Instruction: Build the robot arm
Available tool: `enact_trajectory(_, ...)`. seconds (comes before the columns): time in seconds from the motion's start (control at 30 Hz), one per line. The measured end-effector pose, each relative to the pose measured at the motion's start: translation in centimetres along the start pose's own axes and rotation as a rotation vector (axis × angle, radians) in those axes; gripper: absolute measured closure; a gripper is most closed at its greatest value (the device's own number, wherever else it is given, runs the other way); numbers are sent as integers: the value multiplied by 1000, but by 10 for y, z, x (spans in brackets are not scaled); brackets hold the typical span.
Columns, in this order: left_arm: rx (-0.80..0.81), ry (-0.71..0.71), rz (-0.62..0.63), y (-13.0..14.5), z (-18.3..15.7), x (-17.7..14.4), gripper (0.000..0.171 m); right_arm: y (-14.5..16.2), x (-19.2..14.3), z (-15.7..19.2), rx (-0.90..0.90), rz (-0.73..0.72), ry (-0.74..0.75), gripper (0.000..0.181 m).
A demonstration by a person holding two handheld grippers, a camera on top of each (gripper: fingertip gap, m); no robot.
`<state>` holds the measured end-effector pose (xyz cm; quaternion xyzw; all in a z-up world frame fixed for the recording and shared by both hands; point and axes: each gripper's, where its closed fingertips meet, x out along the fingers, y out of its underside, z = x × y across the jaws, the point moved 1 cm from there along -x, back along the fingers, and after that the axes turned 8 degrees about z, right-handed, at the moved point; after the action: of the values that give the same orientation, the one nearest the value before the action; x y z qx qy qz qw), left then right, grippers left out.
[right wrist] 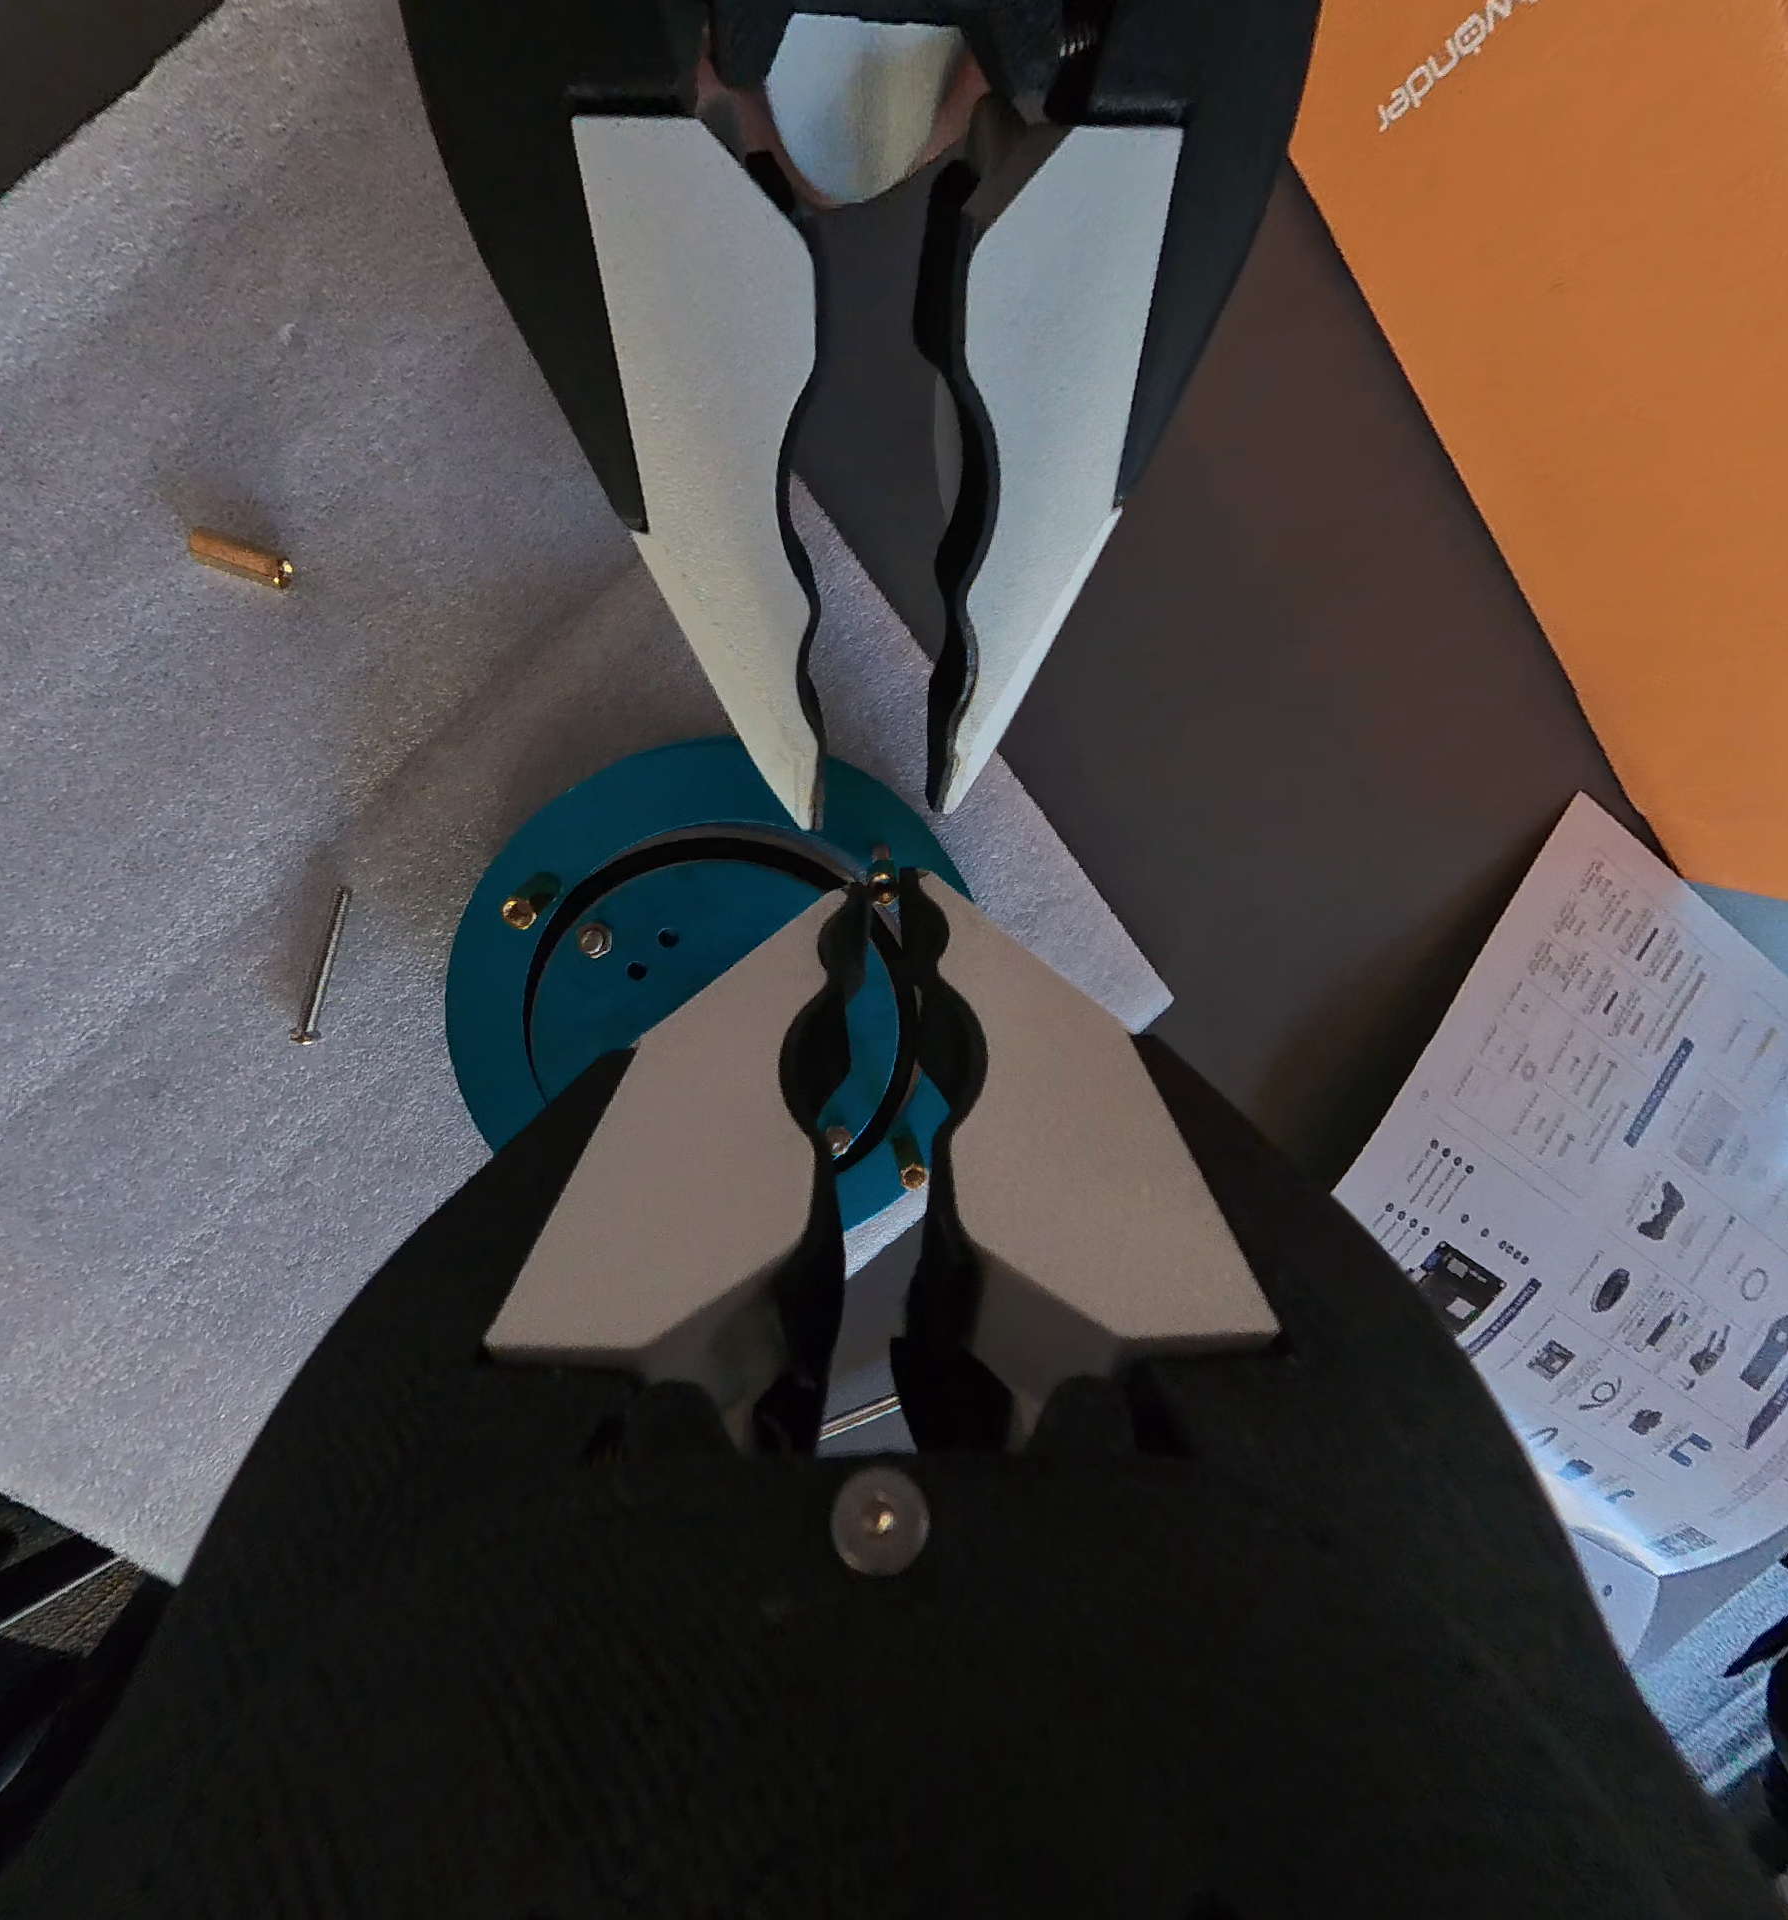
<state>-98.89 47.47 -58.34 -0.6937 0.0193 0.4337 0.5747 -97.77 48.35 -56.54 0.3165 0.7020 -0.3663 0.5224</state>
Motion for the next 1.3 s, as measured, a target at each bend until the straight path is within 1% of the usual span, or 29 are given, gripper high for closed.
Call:
enact_trajectory(0.17, -4, 6, 1, 1, 0, 2, 151, -2, 3, 1, -6, 0, -6, 177)
enact_trajectory(0.43, 8, 1, 8, 2, -1, 4, 153, -1, 5, 1, -30, 40, -2, 177)
enact_trajectory(0.6, 7, 9, -1, 0, -2, 3, 157, -2, 6, 1, -38, 66, -14, 176)
enact_trajectory(0.67, 10, -3, -10, -1, 0, 3, 161, -1, 6, 0, -38, 83, -10, 176)
enact_trajectory(0.7, 18, -10, -15, -2, 1, 3, 160, 0, 6, -1, -31, 91, -8, 176)
enact_trajectory(0.87, 70, -37, -19, -6, 4, 6, 159, -3, 6, 0, 34, 65, -18, 177)
enact_trajectory(1.0, 122, -40, -22, -10, 0, 8, 167, 0, 6, 0, 76, 57, -13, 177)
enact_trajectory(1.2, 123, -31, -24, -11, 0, 9, 167, 1, 6, 0, 157, 19, -29, 176)
enact_trajectory(1.23, 125, -28, -26, -11, -1, 9, 167, 1, 6, 0, 153, 15, -29, 177)
enact_trajectory(1.3, 124, -27, -28, -11, 0, 9, 167, 1, 4, -1, 86, 15, 7, 176)
